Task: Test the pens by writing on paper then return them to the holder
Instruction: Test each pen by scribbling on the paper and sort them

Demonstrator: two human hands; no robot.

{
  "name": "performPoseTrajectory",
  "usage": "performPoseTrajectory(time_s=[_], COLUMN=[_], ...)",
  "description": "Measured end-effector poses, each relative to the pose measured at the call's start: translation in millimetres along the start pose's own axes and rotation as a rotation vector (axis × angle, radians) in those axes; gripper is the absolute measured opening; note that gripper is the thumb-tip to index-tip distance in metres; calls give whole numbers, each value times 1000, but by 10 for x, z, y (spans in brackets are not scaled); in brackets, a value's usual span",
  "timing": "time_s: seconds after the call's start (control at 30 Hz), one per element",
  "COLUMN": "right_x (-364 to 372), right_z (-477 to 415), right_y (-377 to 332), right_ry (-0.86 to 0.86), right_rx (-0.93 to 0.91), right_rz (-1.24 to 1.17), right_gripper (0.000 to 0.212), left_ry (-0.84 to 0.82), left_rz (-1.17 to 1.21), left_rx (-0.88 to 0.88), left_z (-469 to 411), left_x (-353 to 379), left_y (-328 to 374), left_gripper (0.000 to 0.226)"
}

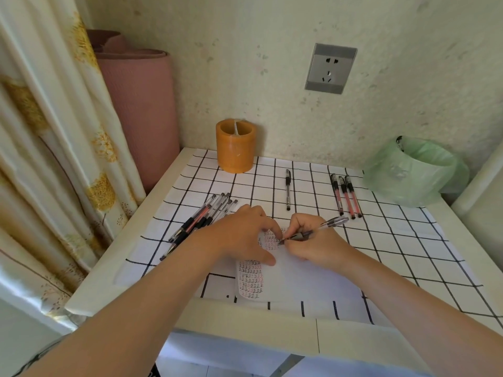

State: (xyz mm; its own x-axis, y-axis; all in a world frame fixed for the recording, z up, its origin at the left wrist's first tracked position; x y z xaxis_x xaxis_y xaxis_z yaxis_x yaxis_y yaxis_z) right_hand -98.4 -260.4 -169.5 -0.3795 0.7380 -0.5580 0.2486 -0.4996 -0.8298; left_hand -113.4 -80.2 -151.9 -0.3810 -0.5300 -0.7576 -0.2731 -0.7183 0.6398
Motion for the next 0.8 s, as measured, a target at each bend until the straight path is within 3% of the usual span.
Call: performPoseTrajectory(time_s=[0.2,0.8], right_x=[-1,24], right_z=[2,0], right_y=[21,35], right_ry=[35,8], right_rx=[-51,-108], right_rz=[165,209], right_gripper=[19,20], left_ry=[1,7], left_rz=[3,24], left_rx=[-3,-3], left_z=[-1,2], left_x=[0,2], left_y=[2,6], left_gripper=[56,54])
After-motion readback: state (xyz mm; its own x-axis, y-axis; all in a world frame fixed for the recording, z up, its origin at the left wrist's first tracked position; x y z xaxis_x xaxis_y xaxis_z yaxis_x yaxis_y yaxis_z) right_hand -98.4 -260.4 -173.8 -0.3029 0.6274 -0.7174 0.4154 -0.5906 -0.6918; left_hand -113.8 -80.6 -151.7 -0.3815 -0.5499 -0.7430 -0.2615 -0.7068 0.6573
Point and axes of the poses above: each hand's wrist, its own z-axis away from the middle knuckle, its own x-axis out of the palm, y = z × x, the point moved 3 cm from there along -z, towards the middle knuckle, and after that the axes turned 13 degrees about z, right-handed, at the moved point
